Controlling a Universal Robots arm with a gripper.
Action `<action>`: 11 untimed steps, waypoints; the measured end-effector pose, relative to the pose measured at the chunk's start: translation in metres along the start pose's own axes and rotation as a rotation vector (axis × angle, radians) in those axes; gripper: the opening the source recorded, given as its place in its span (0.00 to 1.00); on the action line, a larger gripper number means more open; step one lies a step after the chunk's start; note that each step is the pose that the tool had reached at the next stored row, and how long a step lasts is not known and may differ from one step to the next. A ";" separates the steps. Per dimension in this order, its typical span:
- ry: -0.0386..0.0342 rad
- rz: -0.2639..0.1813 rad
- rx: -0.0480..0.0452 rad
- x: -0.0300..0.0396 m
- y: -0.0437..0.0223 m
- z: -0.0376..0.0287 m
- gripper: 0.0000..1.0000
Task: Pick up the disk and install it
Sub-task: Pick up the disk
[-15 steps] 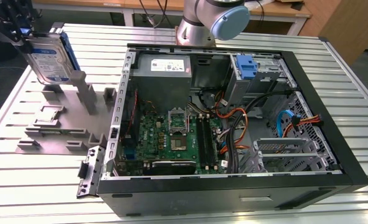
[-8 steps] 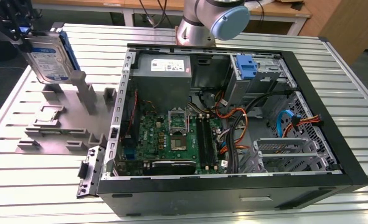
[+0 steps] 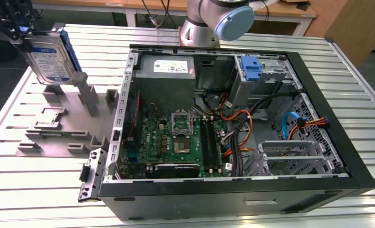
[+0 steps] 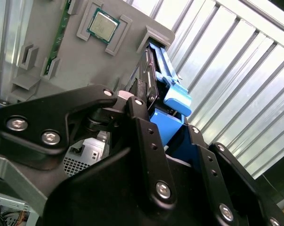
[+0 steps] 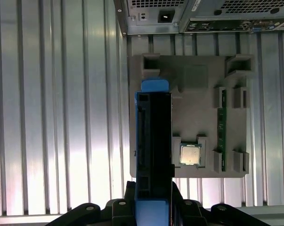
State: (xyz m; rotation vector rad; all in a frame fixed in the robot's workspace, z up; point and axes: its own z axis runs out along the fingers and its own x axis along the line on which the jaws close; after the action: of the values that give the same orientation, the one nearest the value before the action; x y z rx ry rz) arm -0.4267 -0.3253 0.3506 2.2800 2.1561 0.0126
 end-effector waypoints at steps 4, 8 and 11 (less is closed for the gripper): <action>0.0000 0.000 0.0000 0.0000 0.0000 -0.0005 0.37; 0.0000 0.000 0.0000 0.0000 0.0000 -0.0018 0.37; 0.0000 0.000 -0.0001 0.0000 0.0000 -0.0022 0.37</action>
State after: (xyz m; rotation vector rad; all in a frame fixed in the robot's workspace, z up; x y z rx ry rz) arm -0.4267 -0.3253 0.3529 2.2800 2.1560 0.0127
